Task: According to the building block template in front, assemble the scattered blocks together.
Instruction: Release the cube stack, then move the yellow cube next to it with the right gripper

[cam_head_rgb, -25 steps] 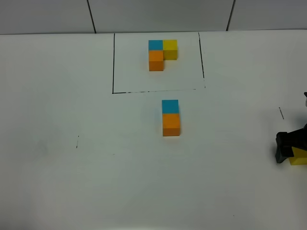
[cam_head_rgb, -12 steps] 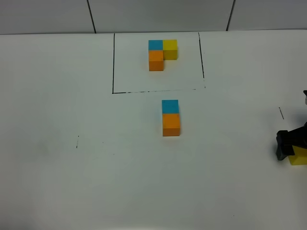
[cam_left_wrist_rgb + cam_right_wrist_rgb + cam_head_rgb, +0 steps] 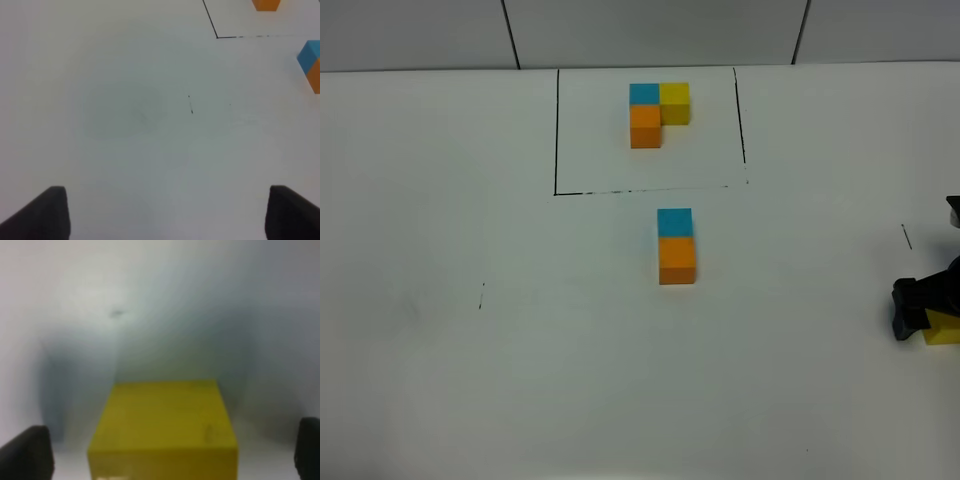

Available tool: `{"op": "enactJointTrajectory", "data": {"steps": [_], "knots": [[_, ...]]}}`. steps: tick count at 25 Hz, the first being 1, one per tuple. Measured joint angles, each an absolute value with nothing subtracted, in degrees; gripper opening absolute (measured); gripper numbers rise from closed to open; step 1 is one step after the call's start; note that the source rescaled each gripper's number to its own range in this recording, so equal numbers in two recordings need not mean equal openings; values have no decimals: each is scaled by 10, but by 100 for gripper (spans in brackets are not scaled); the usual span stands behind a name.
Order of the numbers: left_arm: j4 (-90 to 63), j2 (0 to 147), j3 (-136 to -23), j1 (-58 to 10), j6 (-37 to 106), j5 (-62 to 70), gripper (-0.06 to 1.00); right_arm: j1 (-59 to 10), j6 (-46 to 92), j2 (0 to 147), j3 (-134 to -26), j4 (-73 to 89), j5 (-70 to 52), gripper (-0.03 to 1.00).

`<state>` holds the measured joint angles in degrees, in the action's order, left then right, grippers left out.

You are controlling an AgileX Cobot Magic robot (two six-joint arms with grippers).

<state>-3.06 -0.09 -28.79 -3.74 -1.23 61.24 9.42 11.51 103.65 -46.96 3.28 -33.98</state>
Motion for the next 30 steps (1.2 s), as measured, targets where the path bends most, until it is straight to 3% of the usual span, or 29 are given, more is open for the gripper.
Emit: {"op": "enactJointTrajectory", "data": {"steps": [8,17,22,27,30], "knots": [[-31,-1,-288,-37,-12,612,68,94,115,1038,-470,33,-340,75],[-31,-1,-288,-37,-12,612,68,94,116,1038,-486,33,-351,66],[-31,-1,-288,-37,-12,612,68,94,116,1038,-486,33,-356,41],[-31,-1,-288,-37,-12,612,68,94,116,1038,-486,33,-359,0],[-31,-1,-288,-37,-12,612,68,94,116,1038,-486,33,-359,1]]}}
